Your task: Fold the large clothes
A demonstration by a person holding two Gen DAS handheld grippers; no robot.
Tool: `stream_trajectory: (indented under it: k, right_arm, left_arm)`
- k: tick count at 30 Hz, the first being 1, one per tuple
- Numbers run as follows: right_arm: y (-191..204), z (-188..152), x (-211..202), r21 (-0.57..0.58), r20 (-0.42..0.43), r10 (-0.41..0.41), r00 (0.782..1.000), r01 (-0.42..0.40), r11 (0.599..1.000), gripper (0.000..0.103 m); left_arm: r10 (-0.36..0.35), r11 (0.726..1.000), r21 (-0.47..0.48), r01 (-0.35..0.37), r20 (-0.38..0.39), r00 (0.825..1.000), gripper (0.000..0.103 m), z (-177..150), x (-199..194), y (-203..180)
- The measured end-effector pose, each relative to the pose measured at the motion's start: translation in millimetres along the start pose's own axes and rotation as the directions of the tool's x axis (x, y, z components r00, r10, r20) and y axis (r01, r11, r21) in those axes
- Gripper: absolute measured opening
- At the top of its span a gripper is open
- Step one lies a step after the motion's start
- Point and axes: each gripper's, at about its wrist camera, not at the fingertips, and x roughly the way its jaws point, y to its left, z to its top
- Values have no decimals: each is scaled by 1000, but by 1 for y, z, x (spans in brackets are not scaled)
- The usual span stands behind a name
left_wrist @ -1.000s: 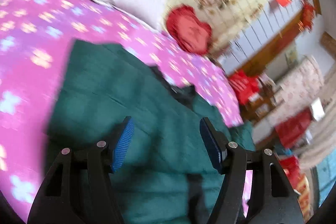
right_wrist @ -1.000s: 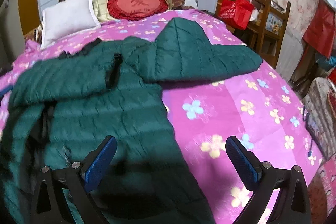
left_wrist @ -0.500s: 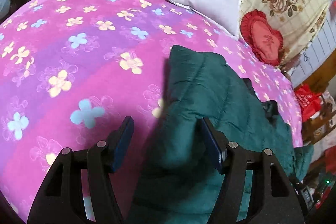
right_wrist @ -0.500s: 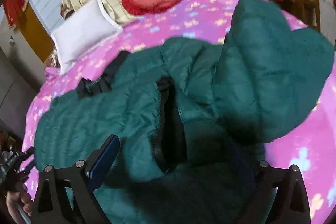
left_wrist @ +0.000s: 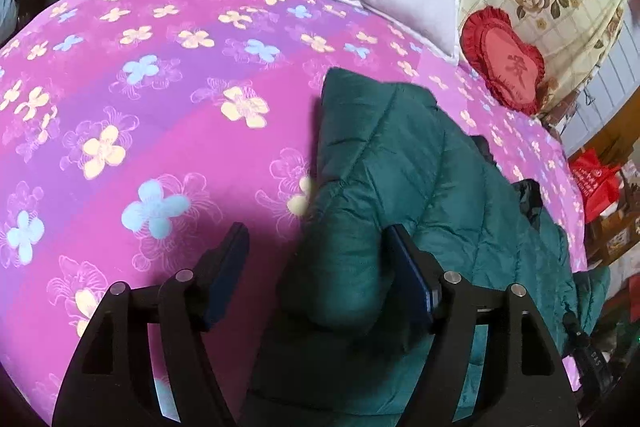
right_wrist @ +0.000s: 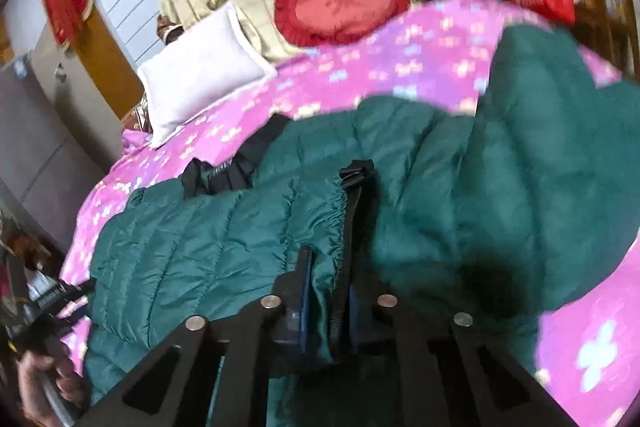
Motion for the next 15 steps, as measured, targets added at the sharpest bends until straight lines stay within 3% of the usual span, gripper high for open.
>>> stream_trajectory:
  k: [3,9,14,15]
  right_arm:
    - [-1,6,-9,-38,17,-23,1000,24,999,11]
    - [-29,24,-17,-68,66,-108,992,112,991,11]
    - [-58,17,16,-22,-67,14,998,-16,1000,11]
    - [-61,16,20,-4,-79,31,996,-32,999,11]
  left_arm:
    - [-9,1000,16,8,45,999,71,1,-8,-4]
    - [-97,994,63,93,68,993,71,6,-12,-20]
    - [-111,965,248,79,118,987,70,9,-12,-59]
    - [-105,954,293,64,126,987,63,10,-10,-68]
